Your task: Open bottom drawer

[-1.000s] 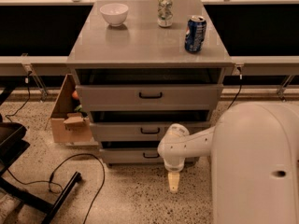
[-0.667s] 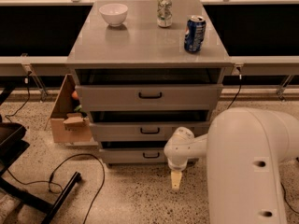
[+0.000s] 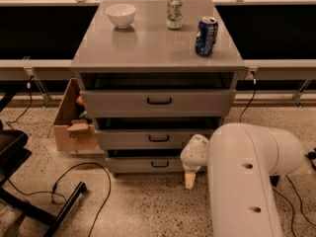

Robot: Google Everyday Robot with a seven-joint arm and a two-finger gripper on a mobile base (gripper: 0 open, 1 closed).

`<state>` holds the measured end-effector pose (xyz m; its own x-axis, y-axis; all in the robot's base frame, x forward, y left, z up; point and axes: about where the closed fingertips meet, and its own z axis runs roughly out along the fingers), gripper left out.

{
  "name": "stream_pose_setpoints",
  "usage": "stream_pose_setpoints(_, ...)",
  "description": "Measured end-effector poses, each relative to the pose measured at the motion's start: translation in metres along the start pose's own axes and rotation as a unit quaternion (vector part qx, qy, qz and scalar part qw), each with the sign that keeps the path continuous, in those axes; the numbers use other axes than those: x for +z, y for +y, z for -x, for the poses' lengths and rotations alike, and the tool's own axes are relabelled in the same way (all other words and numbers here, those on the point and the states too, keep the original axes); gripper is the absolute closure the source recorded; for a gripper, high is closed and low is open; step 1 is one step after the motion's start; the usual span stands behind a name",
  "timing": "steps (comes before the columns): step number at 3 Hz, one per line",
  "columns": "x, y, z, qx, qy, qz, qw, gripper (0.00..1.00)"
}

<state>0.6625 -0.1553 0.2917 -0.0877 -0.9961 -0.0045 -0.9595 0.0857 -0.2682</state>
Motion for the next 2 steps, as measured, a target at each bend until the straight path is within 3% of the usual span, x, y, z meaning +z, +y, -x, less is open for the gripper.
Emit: stream_pose_setpoints(2, 0.059, -0.019, -0.008, 0.008, 0.001, 0.012, 0.9999, 0.00)
